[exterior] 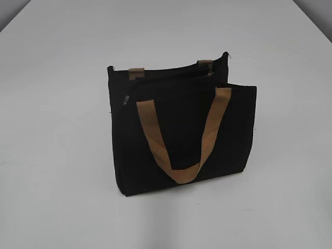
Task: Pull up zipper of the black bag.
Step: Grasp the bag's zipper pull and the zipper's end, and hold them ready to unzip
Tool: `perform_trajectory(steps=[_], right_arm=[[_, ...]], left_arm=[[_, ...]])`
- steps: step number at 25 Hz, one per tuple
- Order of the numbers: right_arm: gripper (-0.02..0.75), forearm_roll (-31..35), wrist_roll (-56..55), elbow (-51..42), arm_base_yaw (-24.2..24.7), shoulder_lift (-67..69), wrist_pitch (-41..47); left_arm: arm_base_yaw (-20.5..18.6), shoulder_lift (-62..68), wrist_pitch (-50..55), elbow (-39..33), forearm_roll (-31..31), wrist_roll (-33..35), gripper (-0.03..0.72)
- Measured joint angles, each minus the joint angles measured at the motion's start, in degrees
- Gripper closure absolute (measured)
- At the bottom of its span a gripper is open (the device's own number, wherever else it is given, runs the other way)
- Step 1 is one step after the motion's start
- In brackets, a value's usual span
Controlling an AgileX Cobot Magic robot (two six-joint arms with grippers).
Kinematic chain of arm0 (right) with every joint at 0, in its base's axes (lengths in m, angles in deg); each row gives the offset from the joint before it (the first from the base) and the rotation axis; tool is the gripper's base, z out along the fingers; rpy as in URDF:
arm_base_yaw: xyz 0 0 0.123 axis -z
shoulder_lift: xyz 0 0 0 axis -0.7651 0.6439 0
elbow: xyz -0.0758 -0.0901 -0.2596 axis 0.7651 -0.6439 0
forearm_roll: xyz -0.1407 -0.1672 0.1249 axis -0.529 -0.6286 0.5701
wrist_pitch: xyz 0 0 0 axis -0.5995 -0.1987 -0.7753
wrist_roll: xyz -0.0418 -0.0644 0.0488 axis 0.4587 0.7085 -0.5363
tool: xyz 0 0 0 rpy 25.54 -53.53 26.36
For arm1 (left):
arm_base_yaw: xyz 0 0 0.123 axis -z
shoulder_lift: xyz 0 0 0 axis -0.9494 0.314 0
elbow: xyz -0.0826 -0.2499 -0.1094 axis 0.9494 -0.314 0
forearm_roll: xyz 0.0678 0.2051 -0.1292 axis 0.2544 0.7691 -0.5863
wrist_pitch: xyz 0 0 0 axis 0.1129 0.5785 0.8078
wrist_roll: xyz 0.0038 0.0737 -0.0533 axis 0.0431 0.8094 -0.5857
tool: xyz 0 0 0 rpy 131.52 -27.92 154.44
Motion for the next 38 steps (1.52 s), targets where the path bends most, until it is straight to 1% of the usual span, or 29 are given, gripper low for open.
perform_trajectory(steps=[27,29,33,36,38], right_arm=[[0.320,0.3,0.0,0.0,0.0,0.0,0.0],[0.320,0.7,0.0,0.1,0.0,0.3,0.0],[0.320,1.4,0.0,0.1,-0.4,5.3,-0.2],[0.320,1.8,1.3,0.4,-2.2,10.5,-0.9],[0.320,1.9,3.8,1.2,-3.3,13.9,-3.3]], left_arm=[[0.0,0.0,-0.4,0.1,0.0,0.0,0.349],[0.0,0.1,-2.5,0.7,0.0,0.0,0.349],[0.0,2.3,-14.5,1.3,-2.3,0.1,0.349],[0.0,7.2,-24.2,1.3,-6.0,0.3,0.349],[0.0,12.0,-30.5,1.3,-10.6,1.3,0.349]])
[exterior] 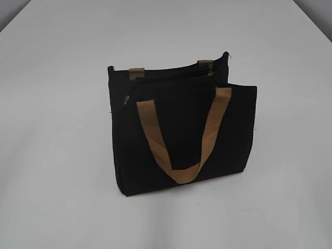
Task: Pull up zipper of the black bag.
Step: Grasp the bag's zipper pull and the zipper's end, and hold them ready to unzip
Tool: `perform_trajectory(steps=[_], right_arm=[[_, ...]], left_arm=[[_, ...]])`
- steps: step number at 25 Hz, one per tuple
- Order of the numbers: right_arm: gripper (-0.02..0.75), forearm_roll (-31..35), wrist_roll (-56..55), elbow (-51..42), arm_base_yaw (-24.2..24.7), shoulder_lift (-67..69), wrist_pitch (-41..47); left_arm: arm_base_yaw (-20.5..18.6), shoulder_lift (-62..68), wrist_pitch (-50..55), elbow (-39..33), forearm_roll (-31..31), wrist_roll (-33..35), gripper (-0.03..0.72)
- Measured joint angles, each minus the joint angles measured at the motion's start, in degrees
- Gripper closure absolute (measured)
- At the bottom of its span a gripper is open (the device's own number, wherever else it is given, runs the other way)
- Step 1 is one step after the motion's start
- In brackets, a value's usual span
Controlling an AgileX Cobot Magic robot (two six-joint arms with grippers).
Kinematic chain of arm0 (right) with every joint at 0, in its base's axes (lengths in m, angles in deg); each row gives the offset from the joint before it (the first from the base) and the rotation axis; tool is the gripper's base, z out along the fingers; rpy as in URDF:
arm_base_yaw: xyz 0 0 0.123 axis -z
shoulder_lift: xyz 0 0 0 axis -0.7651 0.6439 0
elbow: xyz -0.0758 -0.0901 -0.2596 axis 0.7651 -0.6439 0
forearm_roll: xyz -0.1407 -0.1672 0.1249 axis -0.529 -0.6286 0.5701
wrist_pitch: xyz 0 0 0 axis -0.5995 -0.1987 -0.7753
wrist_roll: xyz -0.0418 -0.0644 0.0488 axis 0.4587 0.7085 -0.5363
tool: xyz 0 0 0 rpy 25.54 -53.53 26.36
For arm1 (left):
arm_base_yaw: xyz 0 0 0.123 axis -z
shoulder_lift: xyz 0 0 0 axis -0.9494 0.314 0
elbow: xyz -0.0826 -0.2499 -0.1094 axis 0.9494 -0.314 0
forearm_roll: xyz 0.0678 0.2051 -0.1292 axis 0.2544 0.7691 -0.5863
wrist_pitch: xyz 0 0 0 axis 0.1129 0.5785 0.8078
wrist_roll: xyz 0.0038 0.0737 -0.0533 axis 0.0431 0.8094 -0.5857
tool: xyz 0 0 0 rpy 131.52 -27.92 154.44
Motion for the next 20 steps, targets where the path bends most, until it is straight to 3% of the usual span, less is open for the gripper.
perform_trajectory(steps=[4,6,15,20], right_arm=[[0.320,0.3,2.3,1.5,-2.8,5.7,-8.8],[0.320,0.3,2.8,1.6,-4.0,8.3,-14.3],[0.320,0.4,3.5,1.7,-10.0,23.0,-34.7],[0.320,0.5,3.5,1.7,-13.2,30.8,-42.5]], left_arm=[[0.0,11.9,-11.8,0.0,-12.0,9.8,0.349],[0.0,18.6,-16.5,0.0,-14.4,13.7,0.349],[0.1,47.9,-43.8,0.0,-15.2,16.5,0.349],[4.4,63.0,-56.5,0.0,-14.6,14.2,0.349]])
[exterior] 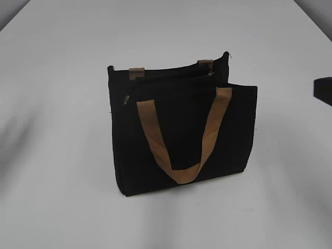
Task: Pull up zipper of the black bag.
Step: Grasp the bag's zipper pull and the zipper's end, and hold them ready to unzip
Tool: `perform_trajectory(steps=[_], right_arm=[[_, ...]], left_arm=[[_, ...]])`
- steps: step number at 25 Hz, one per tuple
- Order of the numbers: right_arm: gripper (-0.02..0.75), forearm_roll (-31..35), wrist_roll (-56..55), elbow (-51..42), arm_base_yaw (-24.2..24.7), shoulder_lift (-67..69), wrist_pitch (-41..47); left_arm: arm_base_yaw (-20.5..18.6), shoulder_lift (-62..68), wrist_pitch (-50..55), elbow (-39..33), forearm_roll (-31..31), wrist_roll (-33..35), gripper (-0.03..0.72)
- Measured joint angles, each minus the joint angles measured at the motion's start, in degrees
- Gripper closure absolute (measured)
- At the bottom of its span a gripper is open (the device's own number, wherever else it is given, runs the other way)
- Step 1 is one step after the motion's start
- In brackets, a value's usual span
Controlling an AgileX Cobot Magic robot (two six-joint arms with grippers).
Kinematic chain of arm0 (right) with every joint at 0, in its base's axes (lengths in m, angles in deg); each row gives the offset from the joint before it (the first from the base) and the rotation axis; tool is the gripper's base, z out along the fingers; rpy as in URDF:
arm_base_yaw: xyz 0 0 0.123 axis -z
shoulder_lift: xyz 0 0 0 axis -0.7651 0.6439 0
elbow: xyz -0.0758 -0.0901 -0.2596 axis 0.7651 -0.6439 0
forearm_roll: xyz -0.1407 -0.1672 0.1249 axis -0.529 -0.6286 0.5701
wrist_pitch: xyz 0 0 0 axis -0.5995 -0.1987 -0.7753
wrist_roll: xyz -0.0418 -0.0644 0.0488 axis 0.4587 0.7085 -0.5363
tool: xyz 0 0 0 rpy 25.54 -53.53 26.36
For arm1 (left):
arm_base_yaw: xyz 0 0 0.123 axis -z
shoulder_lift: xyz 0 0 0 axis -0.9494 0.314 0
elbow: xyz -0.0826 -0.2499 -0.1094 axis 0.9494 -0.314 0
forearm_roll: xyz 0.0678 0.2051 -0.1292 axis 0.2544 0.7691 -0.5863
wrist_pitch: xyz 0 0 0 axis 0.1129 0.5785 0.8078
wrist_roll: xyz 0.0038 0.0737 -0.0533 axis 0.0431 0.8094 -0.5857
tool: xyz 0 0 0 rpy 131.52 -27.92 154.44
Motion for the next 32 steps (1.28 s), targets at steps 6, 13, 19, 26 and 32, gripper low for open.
perform_trajectory(steps=[6,13,19,26,32], right_arm=[[0.320,-0.1,1.3,3.0,-2.9,9.4,-1.4],[0.320,-0.1,2.9,8.2,-3.1,15.3,-1.9],[0.320,-0.1,3.0,8.5,-3.1,16.4,-1.9],[0.320,-0.1,3.0,8.5,-3.1,16.4,-2.0],[0.320,-0.1,3.0,8.5,-3.1,16.4,-2.0]], left_arm=[[9.9,15.1,-9.2,-0.4,9.2,-6.3,0.349],[23.0,18.4,-20.3,-9.3,15.0,-12.2,0.349],[27.3,18.4,-24.1,-16.3,20.0,-12.8,0.349],[27.3,19.8,-31.5,-14.5,27.9,-13.0,0.321],[27.3,26.3,-31.7,-10.5,32.1,-13.0,0.283]])
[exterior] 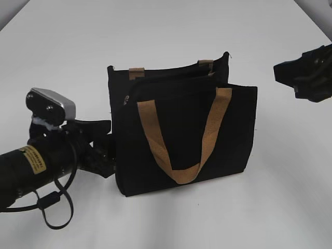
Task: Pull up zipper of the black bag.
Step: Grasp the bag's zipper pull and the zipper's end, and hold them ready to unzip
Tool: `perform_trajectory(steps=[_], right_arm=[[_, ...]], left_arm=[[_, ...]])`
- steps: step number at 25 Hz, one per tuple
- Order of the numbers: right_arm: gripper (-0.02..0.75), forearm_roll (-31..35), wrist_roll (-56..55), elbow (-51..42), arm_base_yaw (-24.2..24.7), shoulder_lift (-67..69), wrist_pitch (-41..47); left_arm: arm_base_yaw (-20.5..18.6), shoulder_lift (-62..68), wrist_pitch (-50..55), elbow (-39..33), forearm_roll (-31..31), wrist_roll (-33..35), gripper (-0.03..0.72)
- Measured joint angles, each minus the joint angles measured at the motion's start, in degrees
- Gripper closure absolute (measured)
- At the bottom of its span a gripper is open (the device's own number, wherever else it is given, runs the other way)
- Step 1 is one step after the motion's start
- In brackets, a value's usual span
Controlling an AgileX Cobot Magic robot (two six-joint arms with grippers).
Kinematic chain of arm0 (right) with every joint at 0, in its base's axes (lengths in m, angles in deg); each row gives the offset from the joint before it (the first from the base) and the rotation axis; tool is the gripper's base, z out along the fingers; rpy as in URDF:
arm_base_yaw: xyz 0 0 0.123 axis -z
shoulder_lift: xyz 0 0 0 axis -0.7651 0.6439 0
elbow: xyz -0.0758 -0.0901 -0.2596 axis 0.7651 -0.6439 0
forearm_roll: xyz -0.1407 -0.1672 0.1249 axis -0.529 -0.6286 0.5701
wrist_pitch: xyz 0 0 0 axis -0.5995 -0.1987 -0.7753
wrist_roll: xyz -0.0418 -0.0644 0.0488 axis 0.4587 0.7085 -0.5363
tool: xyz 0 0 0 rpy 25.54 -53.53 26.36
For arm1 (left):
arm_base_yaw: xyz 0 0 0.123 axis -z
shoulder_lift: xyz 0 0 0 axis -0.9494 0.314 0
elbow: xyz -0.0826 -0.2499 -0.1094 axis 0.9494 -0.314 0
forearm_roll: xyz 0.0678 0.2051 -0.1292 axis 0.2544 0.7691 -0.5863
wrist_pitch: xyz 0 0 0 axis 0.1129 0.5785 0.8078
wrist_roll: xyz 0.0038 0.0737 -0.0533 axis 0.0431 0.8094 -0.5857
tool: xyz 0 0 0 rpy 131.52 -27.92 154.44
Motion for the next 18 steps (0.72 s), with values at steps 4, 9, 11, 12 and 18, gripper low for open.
perform_trajectory(steps=[4,9,11,12,18], right_arm=[[0.320,0.0,0.0,0.0,0.0,0.0,0.0],[0.320,0.0,0.0,0.0,0.0,0.0,0.0],[0.320,0.0,0.0,0.0,0.0,0.0,0.0],[0.320,0.0,0.0,0.0,0.0,0.0,0.0],[0.320,0.0,0.1,1.4,0.0,0.0,0.2]], left_arm=[[0.0,4.4,0.0,3.3,0.0,0.0,0.280],[0.0,9.1,1.9,7.5,-0.2,-0.1,0.289],[0.0,9.7,2.3,8.3,-0.9,-0.1,0.336],[0.0,9.8,2.4,8.4,-1.7,-0.1,0.384],[0.0,8.2,2.5,7.6,-4.9,0.6,0.659]])
